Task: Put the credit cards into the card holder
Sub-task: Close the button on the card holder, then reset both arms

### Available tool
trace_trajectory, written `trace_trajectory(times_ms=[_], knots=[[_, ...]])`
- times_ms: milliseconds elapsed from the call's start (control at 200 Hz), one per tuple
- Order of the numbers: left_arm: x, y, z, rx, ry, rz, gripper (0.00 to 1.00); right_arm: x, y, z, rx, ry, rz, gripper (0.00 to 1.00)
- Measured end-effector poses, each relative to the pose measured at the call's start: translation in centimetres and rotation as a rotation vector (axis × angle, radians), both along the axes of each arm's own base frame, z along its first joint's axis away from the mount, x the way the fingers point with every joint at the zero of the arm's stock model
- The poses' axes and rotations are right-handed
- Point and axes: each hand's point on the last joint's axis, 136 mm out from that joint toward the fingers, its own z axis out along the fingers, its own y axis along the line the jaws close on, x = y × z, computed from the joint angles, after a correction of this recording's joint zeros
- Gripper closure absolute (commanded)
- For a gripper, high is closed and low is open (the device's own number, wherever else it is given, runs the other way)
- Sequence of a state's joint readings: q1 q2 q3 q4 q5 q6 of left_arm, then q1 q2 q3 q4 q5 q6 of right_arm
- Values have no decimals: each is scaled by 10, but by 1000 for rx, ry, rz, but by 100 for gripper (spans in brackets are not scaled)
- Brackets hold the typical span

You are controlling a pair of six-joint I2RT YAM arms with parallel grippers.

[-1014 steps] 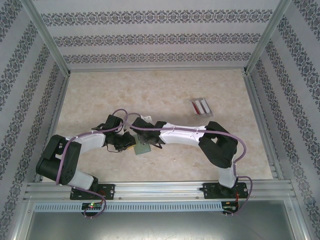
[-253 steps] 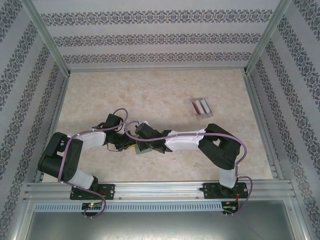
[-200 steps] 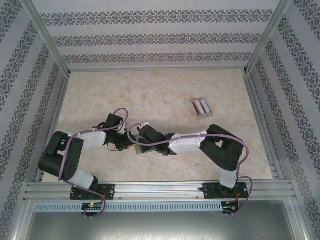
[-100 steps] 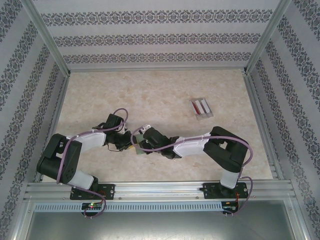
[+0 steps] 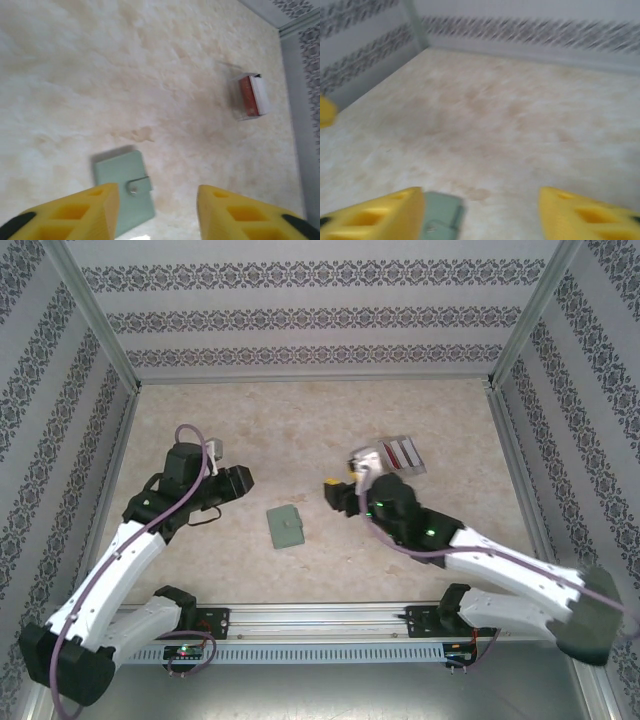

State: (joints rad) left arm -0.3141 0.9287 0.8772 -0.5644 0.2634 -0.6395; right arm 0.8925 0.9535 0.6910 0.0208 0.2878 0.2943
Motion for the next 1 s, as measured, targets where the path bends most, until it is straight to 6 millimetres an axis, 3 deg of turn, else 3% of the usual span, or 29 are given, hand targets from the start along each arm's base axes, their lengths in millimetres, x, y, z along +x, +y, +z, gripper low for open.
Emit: trace_trajectory(times_ms=[125, 175, 200, 215, 375, 485, 555, 669, 774, 894, 999], knots=[[-4, 12, -5, 83, -43, 3, 35, -6, -58, 0, 21, -57, -120, 2], [-6, 18, -11, 126, -60, -3, 19, -8, -77, -4, 24, -81, -163, 2], [-8, 20, -15, 142, -65, -3, 3, -9, -85, -7, 20, -90, -181, 2], [-8, 22, -17, 150, -70, 0, 0, -9, -90, -9, 19, -97, -191, 2], [-18, 31, -27, 185, -152, 4, 0, -8, -131, -44, -56, -130, -307, 2], [-14, 42, -21, 209, -247, 58, 0, -5, -156, -75, -140, -125, -378, 2], [-10, 44, -25, 249, -307, 44, 0, -2, -172, -82, -185, -129, -420, 2], [-5, 44, -41, 355, -398, -20, 0, 4, -196, -77, -257, -163, -490, 2], [2, 54, -69, 492, -465, -38, 0, 14, -218, -82, -283, -157, -556, 2], [5, 67, -102, 655, -457, -73, 0, 22, -245, -122, -267, -44, -617, 2], [18, 81, -99, 708, -478, -32, 0, 26, -247, -144, -238, 14, -608, 2]])
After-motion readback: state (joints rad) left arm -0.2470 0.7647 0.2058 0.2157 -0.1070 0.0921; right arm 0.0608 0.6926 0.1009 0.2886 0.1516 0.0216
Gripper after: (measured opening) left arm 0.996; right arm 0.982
